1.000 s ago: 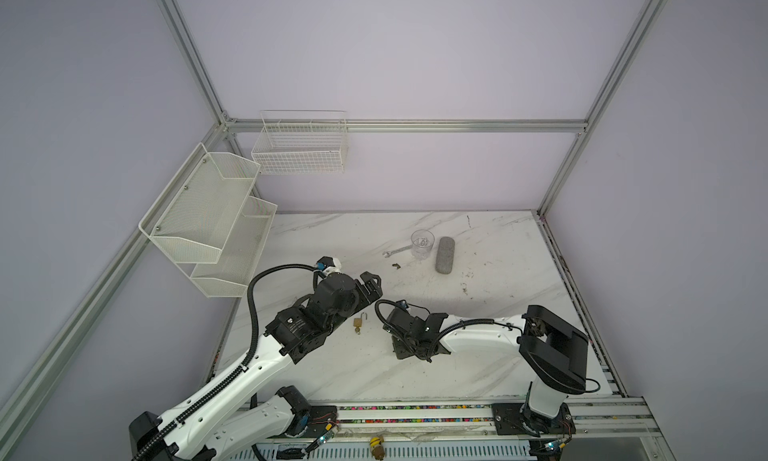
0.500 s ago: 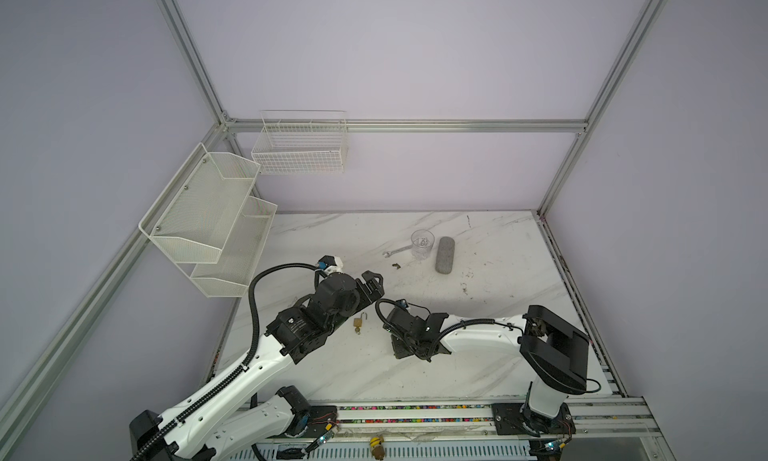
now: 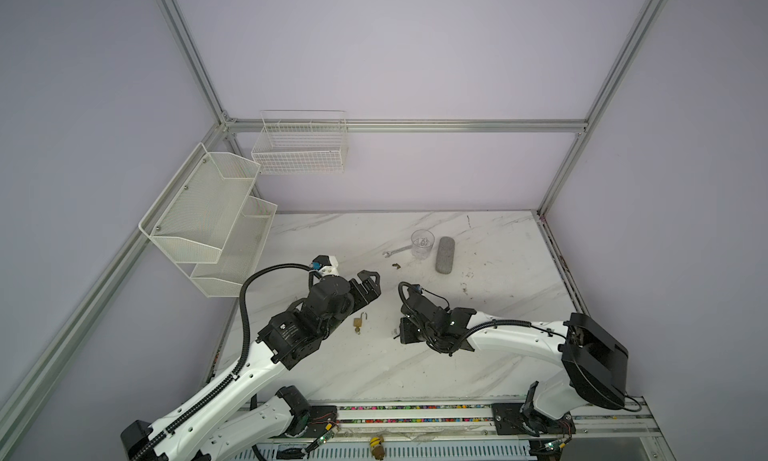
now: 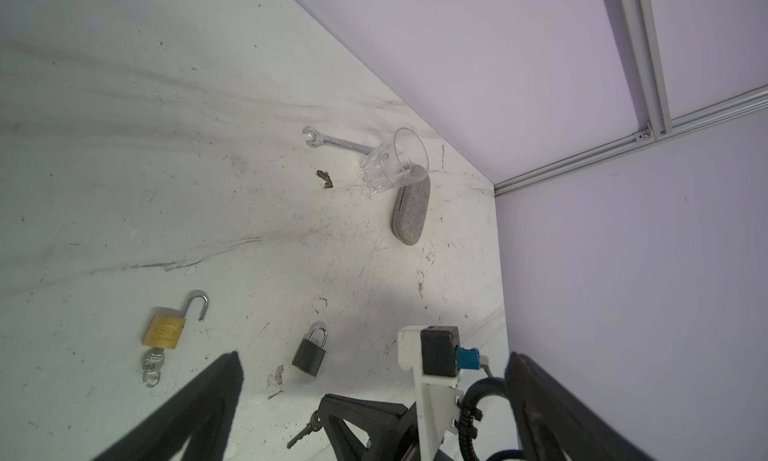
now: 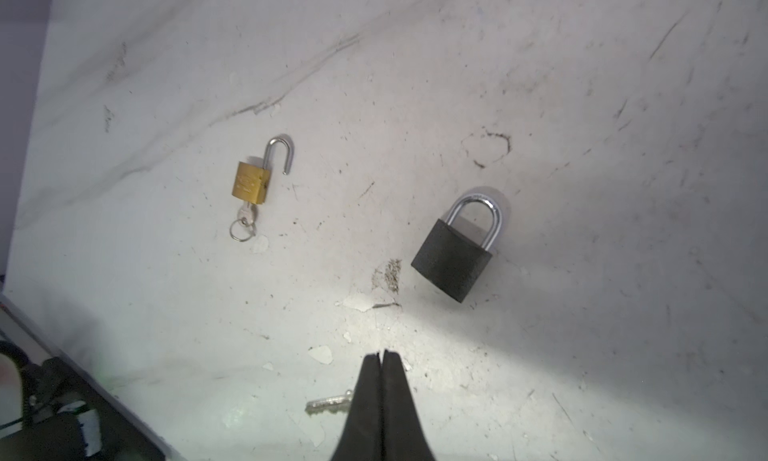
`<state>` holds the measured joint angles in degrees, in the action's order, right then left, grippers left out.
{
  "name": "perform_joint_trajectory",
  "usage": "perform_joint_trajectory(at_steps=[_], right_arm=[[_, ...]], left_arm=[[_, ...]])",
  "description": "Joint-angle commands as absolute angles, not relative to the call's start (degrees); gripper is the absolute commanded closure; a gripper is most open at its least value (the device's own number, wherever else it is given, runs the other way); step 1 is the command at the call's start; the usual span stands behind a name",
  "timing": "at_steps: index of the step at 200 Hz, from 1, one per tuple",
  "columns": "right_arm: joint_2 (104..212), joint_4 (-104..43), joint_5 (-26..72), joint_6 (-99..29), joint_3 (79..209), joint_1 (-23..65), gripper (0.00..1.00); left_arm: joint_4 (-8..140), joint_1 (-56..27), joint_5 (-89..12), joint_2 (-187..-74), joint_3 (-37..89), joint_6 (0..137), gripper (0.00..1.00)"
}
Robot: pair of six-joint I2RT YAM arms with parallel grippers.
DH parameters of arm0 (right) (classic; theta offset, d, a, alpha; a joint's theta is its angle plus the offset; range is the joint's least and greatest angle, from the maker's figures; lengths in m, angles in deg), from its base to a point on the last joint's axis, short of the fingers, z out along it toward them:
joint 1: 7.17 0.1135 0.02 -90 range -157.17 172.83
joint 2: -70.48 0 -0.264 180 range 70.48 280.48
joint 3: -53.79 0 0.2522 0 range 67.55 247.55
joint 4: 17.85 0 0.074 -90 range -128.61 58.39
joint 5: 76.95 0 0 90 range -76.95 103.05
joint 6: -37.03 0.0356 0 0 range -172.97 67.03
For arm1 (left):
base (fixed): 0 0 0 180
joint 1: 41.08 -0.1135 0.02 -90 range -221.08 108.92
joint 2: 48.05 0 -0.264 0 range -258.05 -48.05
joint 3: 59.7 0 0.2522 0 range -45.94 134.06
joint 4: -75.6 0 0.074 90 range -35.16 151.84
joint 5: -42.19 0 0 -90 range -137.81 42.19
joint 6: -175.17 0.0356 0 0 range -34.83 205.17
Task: Unlock with the key
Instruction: 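Lift the silver key with the right gripper while the left gripper rises toward it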
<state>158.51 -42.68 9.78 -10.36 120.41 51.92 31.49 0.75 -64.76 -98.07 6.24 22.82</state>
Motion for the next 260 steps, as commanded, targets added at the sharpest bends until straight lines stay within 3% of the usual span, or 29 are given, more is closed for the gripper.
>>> perform_joint_trajectory(at_steps=[1, 74, 129, 204, 260], right_arm=[[155.4, -38.2, 12.2, -8.2, 118.7, 49.0, 1.0], [149.6, -27.2, 16.0, -5.4, 117.8, 40.6, 1.0], [149.4, -21.0, 15.6, -4.0, 120.1, 40.0, 1.0], [147.6, -15.5, 17.1, -1.9, 119.0, 40.0, 1.0], [148.9, -12.5, 18.9, -1.1, 119.0, 40.0, 1.0]], left_arm=[[37.7, 1.0, -67.8, -95.2, 3.6, 26.7, 0.0], [60.2, 0.9, -61.0, -91.3, -10.6, 36.7, 0.01], [69.8, 1.0, -54.6, -98.0, -11.2, 33.1, 0.19], [75.0, 1.0, -54.5, -106.3, -10.0, 27.1, 0.38], [76.5, 1.1, -53.5, -108.8, -9.6, 26.7, 0.45]])
